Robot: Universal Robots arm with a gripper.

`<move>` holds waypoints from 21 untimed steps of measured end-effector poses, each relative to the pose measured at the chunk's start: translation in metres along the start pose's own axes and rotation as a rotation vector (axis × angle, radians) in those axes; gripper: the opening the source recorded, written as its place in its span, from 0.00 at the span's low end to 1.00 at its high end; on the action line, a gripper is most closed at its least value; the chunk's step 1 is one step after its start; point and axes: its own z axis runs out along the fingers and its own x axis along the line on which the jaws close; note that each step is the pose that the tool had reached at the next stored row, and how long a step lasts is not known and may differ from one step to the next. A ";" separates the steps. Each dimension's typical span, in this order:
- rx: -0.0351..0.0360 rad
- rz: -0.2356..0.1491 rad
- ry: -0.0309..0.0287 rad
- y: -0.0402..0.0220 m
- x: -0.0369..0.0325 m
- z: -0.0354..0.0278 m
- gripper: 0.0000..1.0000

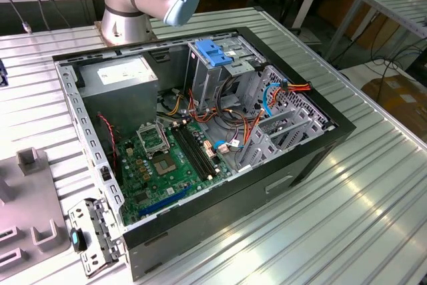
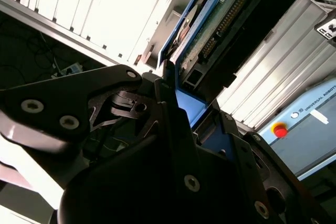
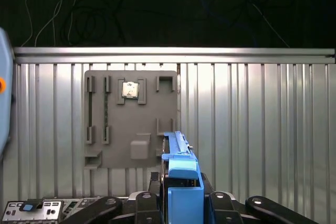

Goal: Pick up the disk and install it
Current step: 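Pick up the disk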

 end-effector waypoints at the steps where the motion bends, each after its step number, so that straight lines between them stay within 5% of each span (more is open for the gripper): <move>1: -0.0001 0.000 0.0001 -0.0014 0.0000 0.0000 0.37; 21: -0.0032 0.000 -0.0002 -0.0372 -0.0003 -0.0006 0.37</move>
